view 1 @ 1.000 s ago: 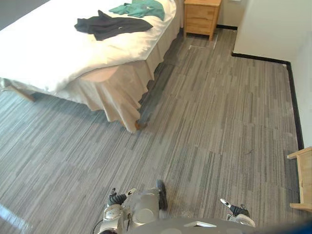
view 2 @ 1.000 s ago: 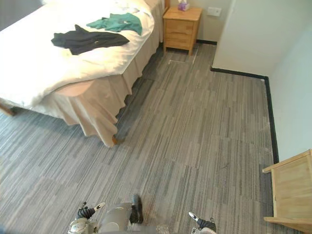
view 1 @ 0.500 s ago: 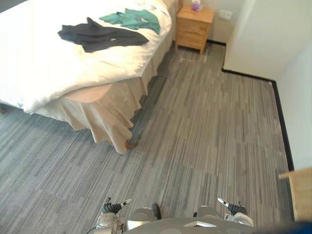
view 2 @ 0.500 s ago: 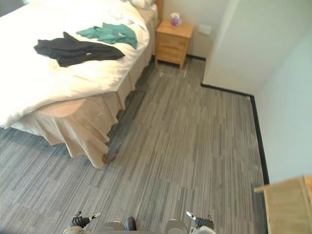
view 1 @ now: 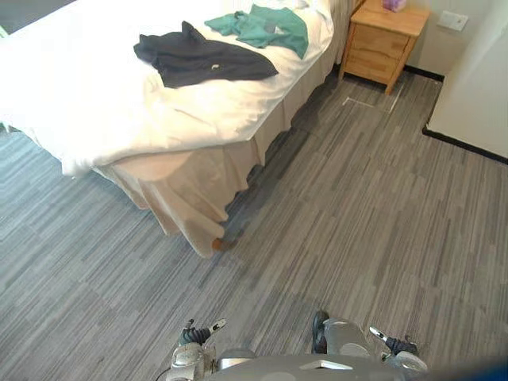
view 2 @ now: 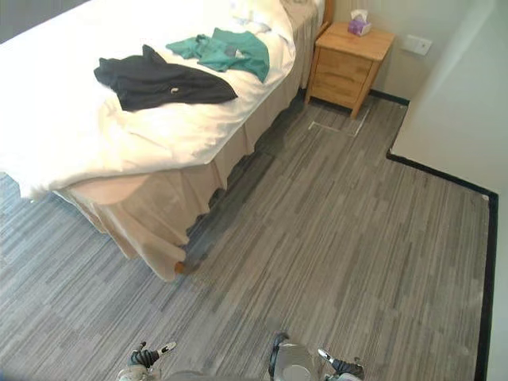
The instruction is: Tidy the bed and pick cloth on bed and put in laundry
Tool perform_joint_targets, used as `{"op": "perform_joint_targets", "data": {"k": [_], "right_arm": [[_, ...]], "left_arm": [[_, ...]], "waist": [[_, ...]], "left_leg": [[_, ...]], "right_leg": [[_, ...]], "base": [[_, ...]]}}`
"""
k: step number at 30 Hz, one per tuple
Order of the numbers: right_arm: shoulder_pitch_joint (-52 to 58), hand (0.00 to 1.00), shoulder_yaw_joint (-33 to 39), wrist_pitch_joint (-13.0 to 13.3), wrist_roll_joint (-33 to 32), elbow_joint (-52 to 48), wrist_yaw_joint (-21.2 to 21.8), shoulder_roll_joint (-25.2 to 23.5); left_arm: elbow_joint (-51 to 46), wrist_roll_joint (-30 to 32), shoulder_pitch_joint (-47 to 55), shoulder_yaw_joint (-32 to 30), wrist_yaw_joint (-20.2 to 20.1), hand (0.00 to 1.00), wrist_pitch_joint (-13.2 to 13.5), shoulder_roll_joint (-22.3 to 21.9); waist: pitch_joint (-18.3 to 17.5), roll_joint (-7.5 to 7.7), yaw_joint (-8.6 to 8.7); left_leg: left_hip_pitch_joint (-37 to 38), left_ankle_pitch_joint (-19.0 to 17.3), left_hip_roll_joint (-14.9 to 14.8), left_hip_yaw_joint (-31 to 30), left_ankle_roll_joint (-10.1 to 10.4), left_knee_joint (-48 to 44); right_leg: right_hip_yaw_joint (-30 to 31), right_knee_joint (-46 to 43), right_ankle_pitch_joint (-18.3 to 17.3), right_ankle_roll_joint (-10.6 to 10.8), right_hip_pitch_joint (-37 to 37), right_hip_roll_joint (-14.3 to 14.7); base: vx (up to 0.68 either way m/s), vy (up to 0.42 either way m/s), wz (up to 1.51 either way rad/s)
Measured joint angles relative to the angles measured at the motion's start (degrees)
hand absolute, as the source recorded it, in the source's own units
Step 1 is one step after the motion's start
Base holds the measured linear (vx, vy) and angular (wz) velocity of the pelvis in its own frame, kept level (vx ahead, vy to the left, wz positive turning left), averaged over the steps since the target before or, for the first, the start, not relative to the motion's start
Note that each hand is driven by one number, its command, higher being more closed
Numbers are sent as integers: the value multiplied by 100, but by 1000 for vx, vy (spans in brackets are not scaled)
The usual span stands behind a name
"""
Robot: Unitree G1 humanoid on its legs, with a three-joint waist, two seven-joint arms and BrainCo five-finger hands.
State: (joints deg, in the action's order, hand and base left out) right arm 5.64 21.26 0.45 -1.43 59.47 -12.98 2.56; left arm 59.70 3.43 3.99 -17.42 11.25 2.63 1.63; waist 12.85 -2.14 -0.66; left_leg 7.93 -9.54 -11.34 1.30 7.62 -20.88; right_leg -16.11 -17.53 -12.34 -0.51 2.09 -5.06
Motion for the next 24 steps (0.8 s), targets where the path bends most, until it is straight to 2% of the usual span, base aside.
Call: {"op": "perform_joint_targets", "data": {"k": [1,2,4,5,6,7,8,9,10,11,13,14,18,20,24], "right_arm": [[21,0,-19,2,9,-24,-1,1],[97,0,-113,1,13,-105,-11,38],[107,0,-158,7,39,-123,-19,63],[110,0,-156,5,46,-118,-18,55],[109,0,-155,3,49,-115,-16,51],[81,0,-138,0,49,-88,-11,38],[80,0,-99,0,50,-43,-1,24],[87,0,-89,1,49,-48,3,28],[138,0,-10,-3,51,-62,9,66],[97,0,23,-22,51,25,13,-52],[88,0,9,2,55,10,30,-167],[82,0,6,-4,56,12,31,-198],[108,0,9,-7,56,15,40,-169],[108,0,8,-8,55,39,51,-185],[209,0,52,-77,53,106,53,-130]], "left_arm": [[-34,-3,0,-67,-4,0,8,-22],[-135,-39,32,-157,-1,0,13,-60],[-212,-128,74,-185,1,0,24,-69],[-217,-207,109,-177,4,0,30,-109],[-217,-231,117,-176,6,0,32,-83],[-215,-242,125,-172,11,0,35,-24],[-214,-254,108,-146,24,0,41,-10],[-211,-269,113,-97,38,0,42,-11],[-212,-276,159,81,38,0,52,-69],[-172,-275,113,160,28,0,50,142],[-164,-275,15,196,33,0,57,216],[-140,-276,-10,205,33,0,52,257],[8,-269,75,281,26,0,36,240],[34,-260,100,362,21,0,4,279],[24,-225,100,574,4,0,2,296]], "waist": [[-4,-4,-10],[10,7,-61],[12,-39,-143],[18,-19,-212],[19,-15,-219],[30,18,-219],[35,49,-215],[34,50,-210],[-3,-62,-197],[-69,161,-175],[-87,347,-214],[-70,411,-237],[-93,378,-235],[-148,427,-205],[-276,295,-149]], "left_leg": [[-233,31,-35,-47,48,-525],[-828,113,-189,-30,169,-1796],[-1335,-45,-341,354,73,-2951],[-1561,-235,-423,835,3,-3160],[-1648,-310,-432,975,-28,-3135],[-1870,-469,-381,1314,-115,-2870],[-2028,-471,-185,1638,-220,-1933],[-2034,-294,-96,1736,-303,-1447],[-2008,594,102,1851,-657,-143],[-1871,540,397,1962,-902,204],[-1804,722,638,1958,-941,697],[-1709,734,738,1989,-958,822],[-1075,777,875,2212,-905,1352],[-865,1019,969,2228,-869,1902],[-779,1352,1147,1965,-847,2662]], "right_leg": [[-67,100,-4,-7,-106,16],[-178,321,-23,-51,-396,61],[-218,625,-34,-72,-872,92],[-216,803,-20,-49,-1208,24],[-218,856,-12,-35,-1293,-9],[-223,936,5,-6,-1447,-136],[-283,940,47,121,-1550,-325],[-302,936,56,214,-1586,-375],[-320,928,-8,459,-1641,-340],[-280,980,-164,640,-1681,-590],[-105,1223,-131,642,-1521,-550],[-22,1456,82,619,-1530,-496],[120,1537,282,675,-1776,-564],[116,1459,284,678,-1660,-602],[-7,1009,247,691,-1350,-590]], "base": [[357,-189,52],[257,-87,26],[337,-44,8],[323,6,-4],[301,66,0],[340,186,7],[276,172,8],[291,217,13],[242,182,37],[295,211,44],[242,137,32],[180,78,11],[97,5,-29],[2,-35,-22],[-7,9,22]]}}
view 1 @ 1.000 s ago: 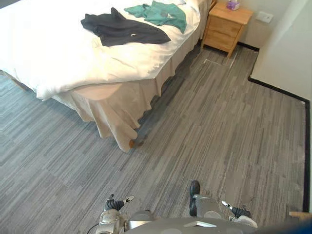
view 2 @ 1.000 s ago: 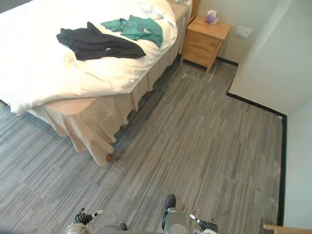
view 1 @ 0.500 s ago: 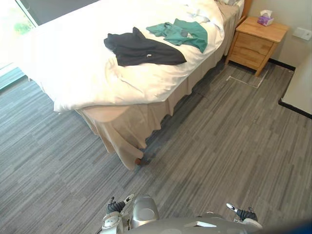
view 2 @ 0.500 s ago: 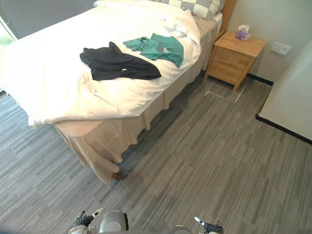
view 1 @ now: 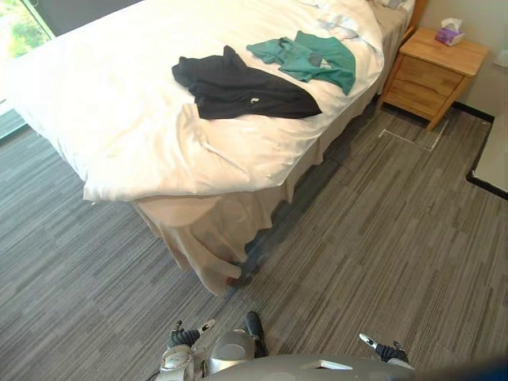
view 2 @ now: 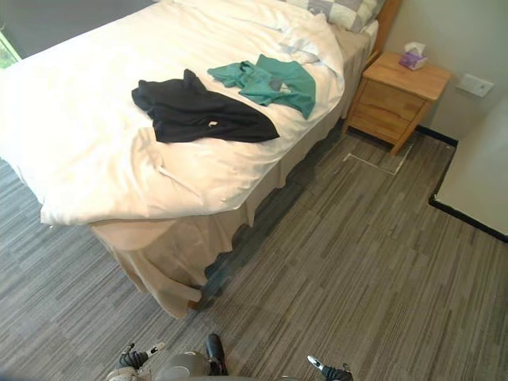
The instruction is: Tidy the bed and pick cloth on bed and put in laundry
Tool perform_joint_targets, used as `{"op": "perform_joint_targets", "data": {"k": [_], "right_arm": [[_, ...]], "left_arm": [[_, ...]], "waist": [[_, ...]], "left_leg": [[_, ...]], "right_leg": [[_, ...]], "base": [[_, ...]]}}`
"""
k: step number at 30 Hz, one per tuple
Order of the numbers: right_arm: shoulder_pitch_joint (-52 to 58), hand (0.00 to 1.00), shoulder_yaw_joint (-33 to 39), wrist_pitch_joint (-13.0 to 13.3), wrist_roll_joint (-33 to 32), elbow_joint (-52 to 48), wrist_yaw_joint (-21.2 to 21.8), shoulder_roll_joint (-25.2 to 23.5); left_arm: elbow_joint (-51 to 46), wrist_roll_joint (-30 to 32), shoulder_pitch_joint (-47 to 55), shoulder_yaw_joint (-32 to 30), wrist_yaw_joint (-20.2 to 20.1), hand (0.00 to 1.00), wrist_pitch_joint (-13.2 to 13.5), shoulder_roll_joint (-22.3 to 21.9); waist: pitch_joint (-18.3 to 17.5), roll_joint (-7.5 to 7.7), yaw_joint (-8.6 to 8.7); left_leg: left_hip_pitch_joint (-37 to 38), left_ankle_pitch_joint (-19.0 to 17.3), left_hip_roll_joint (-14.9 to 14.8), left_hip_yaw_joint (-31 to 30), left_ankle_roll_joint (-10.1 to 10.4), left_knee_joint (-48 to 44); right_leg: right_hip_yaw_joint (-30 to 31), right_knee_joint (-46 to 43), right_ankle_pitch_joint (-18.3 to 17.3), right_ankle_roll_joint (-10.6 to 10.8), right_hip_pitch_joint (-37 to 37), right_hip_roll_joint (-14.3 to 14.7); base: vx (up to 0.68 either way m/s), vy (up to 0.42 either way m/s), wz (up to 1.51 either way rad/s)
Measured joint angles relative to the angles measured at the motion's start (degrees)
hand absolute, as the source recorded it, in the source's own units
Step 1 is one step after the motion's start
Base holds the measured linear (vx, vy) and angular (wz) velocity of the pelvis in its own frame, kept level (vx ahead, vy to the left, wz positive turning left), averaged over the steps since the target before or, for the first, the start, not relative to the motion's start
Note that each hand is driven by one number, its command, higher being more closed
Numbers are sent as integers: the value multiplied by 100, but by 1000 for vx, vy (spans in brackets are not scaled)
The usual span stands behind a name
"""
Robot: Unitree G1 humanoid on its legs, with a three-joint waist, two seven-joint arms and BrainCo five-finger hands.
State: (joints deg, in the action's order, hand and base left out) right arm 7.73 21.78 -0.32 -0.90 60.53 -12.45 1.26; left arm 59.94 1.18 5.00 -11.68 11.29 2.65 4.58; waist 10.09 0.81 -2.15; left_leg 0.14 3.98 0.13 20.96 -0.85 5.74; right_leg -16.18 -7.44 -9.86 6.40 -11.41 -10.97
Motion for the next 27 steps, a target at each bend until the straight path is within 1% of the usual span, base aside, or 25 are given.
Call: {"op": "perform_joint_targets", "data": {"k": [1,2,4,5,6,7,8,9,10,11,12,13,14,15,16,17,18,21,22,25,27], "right_arm": [[0,0,-1,-11,-2,-4,0,-4],[7,0,-29,-22,-1,-4,4,-20],[-9,0,-62,-18,-3,-4,13,-29],[-43,0,-159,-12,-4,-5,24,-68],[-68,0,-211,-7,-4,-4,40,-80],[-78,0,-244,5,-3,-3,54,-86],[-105,0,-317,18,-4,-7,75,-85],[-130,0,-363,24,-4,-9,78,-75],[-149,0,-430,65,-4,-32,86,-59],[-188,0,-466,81,-5,-48,87,-54],[-219,0,-492,79,-5,-45,86,-52],[-267,0,-537,80,-4,-36,89,-57],[-313,0,-531,81,-5,-31,89,-84],[-367,0,-538,87,-4,-55,89,-73],[-449,0,-584,121,-4,-90,92,-61],[-522,0,-687,133,-4,-89,102,-65],[-526,0,-728,133,-1,-84,109,-88],[-538,0,-846,129,117,-55,150,-230],[-405,0,-1293,135,452,-229,215,-258],[-363,0,-1288,134,453,-249,215,-258],[-358,0,-1275,134,454,-243,215,-269]], "left_arm": [[-8,-3,1,46,-4,0,1,0],[-15,-4,2,126,-9,0,1,45],[-18,-6,8,168,-9,0,4,112],[-26,-9,28,172,-9,0,6,175],[-25,-9,33,171,-10,0,6,198],[-23,-9,50,171,-12,0,4,222],[-22,-8,57,173,-14,0,3,236],[-21,-6,57,174,-15,0,3,237],[-20,-4,57,171,-20,0,3,232],[-16,-6,71,153,-20,0,3,225],[-14,-6,93,138,-23,0,3,223],[-4,-4,103,89,-34,0,3,232],[-11,-5,128,-12,-51,0,9,146],[-8,-8,154,-114,-56,0,14,78],[-4,-6,189,-235,-82,0,13,1],[4,-19,234,-256,-100,0,14,-43],[8,-17,237,-256,-102,0,14,-49],[-19,-3,258,-319,-138,0,45,-56],[-116,4,310,-532,-137,0,36,-67],[-131,2,311,-533,-139,0,38,-79],[-134,2,307,-639,-144,0,40,-100]], "waist": [[3,6,14],[2,8,43],[-7,120,38],[-32,216,-8],[-30,259,-18],[-21,245,-11],[-41,277,-1],[-41,277,-2],[-35,267,9],[-28,256,21],[-29,259,35],[-1,326,54],[-40,348,15],[-40,319,-51],[-30,227,-62],[-22,167,-37],[-17,158,-34],[-13,218,-86],[26,273,-120],[5,269,-152],[2,293,-170]], "left_leg": [[-25,-5,1,-94,7,-4],[-47,-15,43,-323,-7,4],[-75,-15,89,-533,-17,15],[-116,-9,135,-735,-43,15],[-115,-3,153,-860,-87,12],[-125,-4,175,-1021,-114,2],[-115,2,202,-1240,-120,8],[-106,12,214,-1374,-115,9],[-90,18,220,-1579,-126,9],[-56,41,220,-1765,-113,2],[-32,61,232,-1884,-84,7],[25,118,304,-2000,-6,22],[89,169,295,-2024,40,24],[84,185,266,-2006,35,24],[75,187,244,-2029,41,25],[69,197,249,-2120,52,26],[80,199,261,-2174,53,25],[105,207,234,-2280,53,22],[151,97,226,-1973,54,37],[112,186,245,-1968,37,36],[79,184,291,-1909,32,34]], "right_leg": [[-7,-147,-32,33,57,-1],[146,-529,-72,13,186,-14],[330,-777,-77,5,246,-10],[438,-986,-86,-12,299,-4],[473,-1149,-114,-55,334,5],[606,-1202,-301,-192,357,64],[788,-1137,-501,-243,367,185],[839,-1118,-594,-253,419,256],[924,-1074,-647,-340,520,378],[974,-979,-650,-357,655,457],[1005,-796,-626,-373,706,477],[1035,-541,-612,-381,675,456],[934,-487,-611,-386,582,471],[930,-476,-613,-384,591,502],[916,-461,-616,-379,580,539],[884,-425,-616,-377,538,562],[821,-384,-615,-377,474,562],[743,-358,-552,-279,299,609],[904,-8,-517,-376,61,570],[883,-6,-557,-325,63,562],[887,44,-556,-307,76,502]], "base": [[35,21,80],[59,24,80],[110,43,77],[109,22,72],[143,8,80],[109,-16,87],[139,-40,91],[96,-51,102],[66,-73,99],[50,-78,97],[44,-95,93],[48,-94,69],[57,-108,41],[61,-124,11],[53,-123,8],[46,-92,23],[77,-67,36],[97,-44,31],[-2,-29,15],[12,-21,9],[69,8,-3]]}}
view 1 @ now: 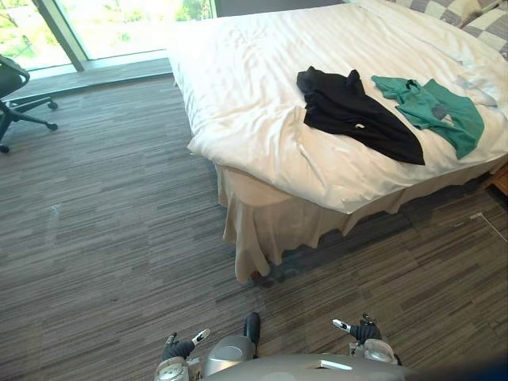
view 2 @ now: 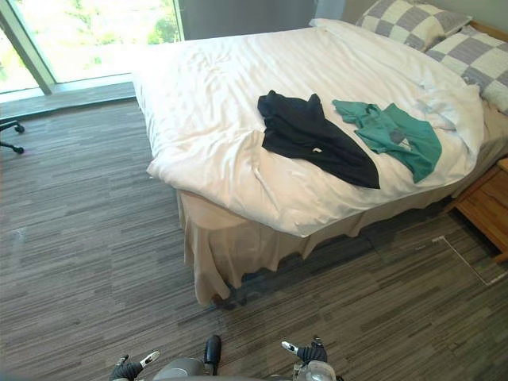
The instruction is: Tidy the bed and pick cloth on bed and put in laundry
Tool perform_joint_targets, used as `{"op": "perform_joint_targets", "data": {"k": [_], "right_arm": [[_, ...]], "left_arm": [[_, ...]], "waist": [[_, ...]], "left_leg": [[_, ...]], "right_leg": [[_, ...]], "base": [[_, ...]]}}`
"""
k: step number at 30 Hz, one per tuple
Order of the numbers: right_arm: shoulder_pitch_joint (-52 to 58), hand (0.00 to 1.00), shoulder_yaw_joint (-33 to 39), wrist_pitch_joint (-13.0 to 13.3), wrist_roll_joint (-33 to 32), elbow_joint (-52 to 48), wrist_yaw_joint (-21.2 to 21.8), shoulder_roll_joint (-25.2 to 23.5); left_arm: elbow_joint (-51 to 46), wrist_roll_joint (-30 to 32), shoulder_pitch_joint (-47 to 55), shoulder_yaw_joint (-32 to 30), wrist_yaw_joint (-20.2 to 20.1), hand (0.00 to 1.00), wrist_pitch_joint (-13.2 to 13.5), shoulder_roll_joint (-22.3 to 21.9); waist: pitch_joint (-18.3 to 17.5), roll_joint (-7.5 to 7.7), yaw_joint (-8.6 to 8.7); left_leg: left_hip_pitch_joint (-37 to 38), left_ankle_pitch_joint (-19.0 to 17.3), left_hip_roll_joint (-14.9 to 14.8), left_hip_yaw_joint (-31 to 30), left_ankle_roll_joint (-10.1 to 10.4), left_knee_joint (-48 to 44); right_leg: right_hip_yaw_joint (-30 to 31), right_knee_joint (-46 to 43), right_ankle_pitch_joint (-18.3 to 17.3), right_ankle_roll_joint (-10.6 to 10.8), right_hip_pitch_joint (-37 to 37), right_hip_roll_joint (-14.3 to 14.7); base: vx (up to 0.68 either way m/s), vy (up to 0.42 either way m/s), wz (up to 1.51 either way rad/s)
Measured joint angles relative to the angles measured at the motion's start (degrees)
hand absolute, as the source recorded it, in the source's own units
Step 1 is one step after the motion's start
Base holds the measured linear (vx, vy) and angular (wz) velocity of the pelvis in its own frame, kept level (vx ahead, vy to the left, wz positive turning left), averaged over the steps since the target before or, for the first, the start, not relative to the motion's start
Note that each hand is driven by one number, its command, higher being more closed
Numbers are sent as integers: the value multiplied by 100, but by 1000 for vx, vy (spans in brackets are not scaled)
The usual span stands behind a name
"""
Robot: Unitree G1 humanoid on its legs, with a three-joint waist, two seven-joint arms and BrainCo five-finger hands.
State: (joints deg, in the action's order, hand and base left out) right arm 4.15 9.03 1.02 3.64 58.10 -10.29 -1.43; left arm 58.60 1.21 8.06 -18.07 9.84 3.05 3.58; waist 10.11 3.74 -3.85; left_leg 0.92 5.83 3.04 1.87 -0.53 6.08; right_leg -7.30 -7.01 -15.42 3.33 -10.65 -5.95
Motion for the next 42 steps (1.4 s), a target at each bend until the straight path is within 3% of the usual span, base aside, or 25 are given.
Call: {"op": "perform_joint_targets", "data": {"k": [3,5,6,8,10,11,12,13,14,16,17,18,19,21,22,23,26,29,32,35,42], "right_arm": [[41,0,29,1,-19,-38,-4,-54],[102,0,179,2,-80,-89,-6,-111],[149,0,346,3,-196,-133,-13,-209],[182,0,515,3,-290,-149,-8,-186],[206,0,775,64,-556,-221,-7,-98],[214,0,806,64,-608,-229,-3,-70],[231,0,863,61,-782,-253,-4,-26],[244,0,914,62,-840,-236,-13,-17],[265,0,1031,55,-918,-202,-17,0],[228,0,1040,62,-918,-197,-16,48],[212,0,1038,70,-923,-204,-13,66],[191,0,1034,71,-922,-201,-12,79],[109,0,991,62,-921,-160,-10,132],[22,0,935,62,-920,-52,-5,130],[3,0,939,65,-929,-27,10,132],[-21,0,941,64,-915,-28,7,196],[-99,0,934,65,-906,-33,28,260],[-110,0,793,62,-893,23,112,225],[-114,0,732,60,-828,75,116,225],[-168,0,738,59,-737,178,114,236],[-179,0,1139,71,-810,375,-15,171]], "left_arm": [[-2,-4,-47,-276,3,0,-3,-59],[-6,-15,-122,-339,3,0,-3,-59],[-5,-15,-122,-354,2,0,-11,-40],[7,-49,-103,-307,6,0,-14,-43],[42,-49,-93,35,1,0,-44,48],[73,-50,-104,106,-3,0,-46,100],[134,-50,-133,287,-11,0,-87,224],[135,-49,-194,368,-9,0,-109,281],[127,-45,-274,470,-9,0,-120,332],[112,-43,-297,576,-17,0,-101,320],[121,-40,-339,588,-27,0,-98,301],[120,-40,-345,586,-30,0,-99,288],[116,-35,-366,587,-34,0,-96,269],[117,-2,-380,584,-66,0,-92,285],[133,4,-406,576,-69,0,-90,295],[135,10,-403,556,-69,0,-59,175],[153,58,-357,209,-73,0,-3,-86],[108,48,-364,123,-75,0,74,-145],[106,3,-364,131,-77,0,132,-108],[115,-8,-362,174,-77,0,131,-81],[145,-865,-132,-293,64,0,126,-135]], "waist": [[-39,60,-21],[-34,124,-57],[-53,167,-54],[-48,132,-54],[-27,19,-14],[-19,12,-2],[-25,42,94],[2,86,142],[-5,107,201],[9,25,308],[35,-40,322],[46,-61,322],[49,-88,321],[52,-51,303],[60,2,312],[52,-244,279],[61,-488,384],[23,-500,329],[-27,-384,296],[-28,-383,307],[-44,-381,304]], "left_leg": [[-144,12,34,166,-76,-9],[-182,-138,-9,568,-142,-20],[-150,-221,-100,1152,-132,-31],[-76,-344,-168,1351,-107,-8],[167,-518,-323,1346,-80,-12],[208,-543,-325,1310,-75,-12],[312,-614,-302,1135,-82,-50],[421,-651,-295,955,-82,-131],[425,-713,-323,680,-108,-301],[422,-774,-414,391,-79,-436],[443,-796,-470,221,-39,-437],[453,-805,-493,169,-19,-436],[443,-840,-539,51,81,-442],[394,-897,-512,-93,240,-441],[430,-972,-534,-133,332,-412],[466,-1025,-777,252,427,-429],[655,-906,-1046,697,695,-330],[711,-760,-1178,704,810,-220],[598,-638,-1169,690,823,-201],[596,-588,-1130,588,807,-116],[637,-528,-1005,539,725,-118]], "right_leg": [[-211,283,194,55,-90,-90],[-342,339,234,107,-80,-147],[-552,285,247,131,-61,-204],[-805,-101,252,143,72,-238],[-1013,-1974,331,221,755,-419],[-1060,-2404,422,202,912,-497],[-1119,-3468,854,28,1320,-732],[-1097,-4049,1058,-22,1564,-841],[-1086,-4305,637,74,1716,-878],[-1087,-3892,149,144,1826,-807],[-1067,-3233,33,187,1849,-737],[-1034,-2888,34,185,1844,-689],[-774,-1908,95,237,1811,-545],[-262,-771,472,222,1792,-470],[-206,-719,871,161,1736,-421],[-317,-748,810,97,1671,-267],[-597,-903,548,-23,1489,-116],[-837,-724,546,-28,1262,33],[-1011,-543,549,-32,1194,37],[-1195,-316,567,-40,988,27],[-1405,293,847,37,560,-40]], "base": [[118,14,-1],[88,-9,2],[115,-17,-1],[124,-3,-8],[133,67,-5],[149,88,36],[210,67,64],[325,37,98],[313,4,102],[284,-27,101],[240,-55,74],[209,-120,71],[183,-186,58],[150,-214,49],[155,-292,24],[191,-319,16],[209,-225,22],[172,-115,40],[116,-57,43],[72,-6,39],[17,28,17]]}}
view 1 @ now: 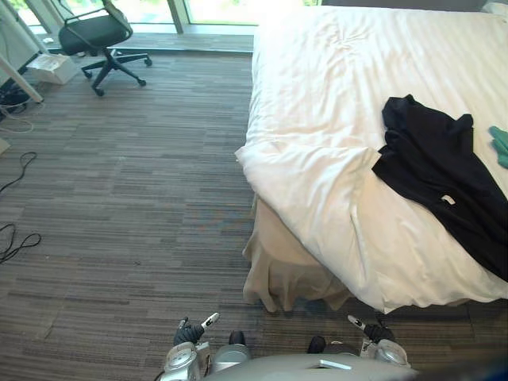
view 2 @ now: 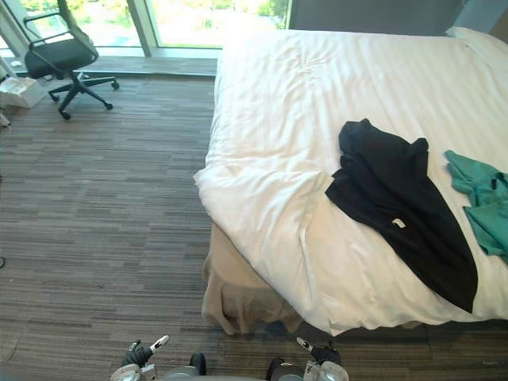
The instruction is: Tidy the bed and pick cloth on bed and put in laundry
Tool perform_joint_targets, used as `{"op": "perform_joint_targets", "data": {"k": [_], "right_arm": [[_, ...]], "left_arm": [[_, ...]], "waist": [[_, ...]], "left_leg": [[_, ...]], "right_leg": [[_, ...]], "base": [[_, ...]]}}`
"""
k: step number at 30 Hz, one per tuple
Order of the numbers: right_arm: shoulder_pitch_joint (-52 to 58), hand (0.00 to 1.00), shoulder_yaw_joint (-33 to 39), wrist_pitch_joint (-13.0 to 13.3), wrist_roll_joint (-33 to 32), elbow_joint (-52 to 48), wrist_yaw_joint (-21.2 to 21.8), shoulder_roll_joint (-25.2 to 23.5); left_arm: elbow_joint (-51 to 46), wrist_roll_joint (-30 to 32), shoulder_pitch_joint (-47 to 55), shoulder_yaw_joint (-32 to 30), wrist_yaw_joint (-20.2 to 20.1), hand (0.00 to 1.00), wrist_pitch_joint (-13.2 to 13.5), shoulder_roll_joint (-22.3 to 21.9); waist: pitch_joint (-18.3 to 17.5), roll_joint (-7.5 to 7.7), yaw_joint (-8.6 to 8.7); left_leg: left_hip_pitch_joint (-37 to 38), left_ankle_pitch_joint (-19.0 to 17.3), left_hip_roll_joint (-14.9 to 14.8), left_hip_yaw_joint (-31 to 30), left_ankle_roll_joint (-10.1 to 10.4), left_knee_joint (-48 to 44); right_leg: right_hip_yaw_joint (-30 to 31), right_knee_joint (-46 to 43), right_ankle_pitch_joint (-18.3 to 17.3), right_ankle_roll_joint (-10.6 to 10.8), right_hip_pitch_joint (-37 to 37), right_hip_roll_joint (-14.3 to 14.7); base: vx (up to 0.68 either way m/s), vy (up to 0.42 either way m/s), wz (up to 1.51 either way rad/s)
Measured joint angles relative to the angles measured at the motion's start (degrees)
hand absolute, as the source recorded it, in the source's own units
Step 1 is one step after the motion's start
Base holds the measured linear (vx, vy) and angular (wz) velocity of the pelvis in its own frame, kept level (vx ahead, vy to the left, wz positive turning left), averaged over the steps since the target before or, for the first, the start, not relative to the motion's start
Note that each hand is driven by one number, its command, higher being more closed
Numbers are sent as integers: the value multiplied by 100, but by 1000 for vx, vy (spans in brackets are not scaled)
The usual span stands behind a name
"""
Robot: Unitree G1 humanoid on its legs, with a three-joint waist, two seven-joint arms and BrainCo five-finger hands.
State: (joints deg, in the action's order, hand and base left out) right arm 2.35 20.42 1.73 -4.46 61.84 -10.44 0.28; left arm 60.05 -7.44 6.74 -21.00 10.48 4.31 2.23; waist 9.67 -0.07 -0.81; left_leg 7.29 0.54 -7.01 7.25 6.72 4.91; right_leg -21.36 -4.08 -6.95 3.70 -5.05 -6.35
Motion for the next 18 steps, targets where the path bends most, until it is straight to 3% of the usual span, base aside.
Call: {"op": "perform_joint_targets", "data": {"k": [5,10,12,14,18], "right_arm": [[43,0,670,5,-95,127,-138,-17],[280,0,789,126,-107,27,-221,16],[519,0,653,145,-181,-55,-235,27],[888,0,461,164,-222,-146,-233,26],[1171,0,250,163,-359,-242,-154,53]], "left_arm": [[-48,-1163,196,-1120,355,0,90,26],[-1245,-1671,131,-1391,628,0,182,296],[-2191,-1579,113,-1362,903,0,322,560],[-3072,-1084,-51,-1192,1181,0,405,909],[-3868,-256,-376,-773,1569,0,505,1172]], "waist": [[-21,-26,30],[-53,-124,49],[-115,-148,39],[-234,-146,66],[-276,-190,147]], "left_leg": [[185,1,2,114,-3,64],[165,-50,-58,366,-86,90],[175,-64,-82,485,-101,98],[180,-65,-95,525,-100,99],[234,-66,-95,694,-107,99]], "right_leg": [[18,165,117,13,-219,18],[95,233,232,-41,-204,98],[218,298,280,-53,-194,139],[281,306,289,-37,-176,163],[460,313,372,-84,-132,180]], "base": [[-60,19,-3],[-129,7,-6],[-121,1,-28],[-50,-4,-15],[-15,22,-25]]}}
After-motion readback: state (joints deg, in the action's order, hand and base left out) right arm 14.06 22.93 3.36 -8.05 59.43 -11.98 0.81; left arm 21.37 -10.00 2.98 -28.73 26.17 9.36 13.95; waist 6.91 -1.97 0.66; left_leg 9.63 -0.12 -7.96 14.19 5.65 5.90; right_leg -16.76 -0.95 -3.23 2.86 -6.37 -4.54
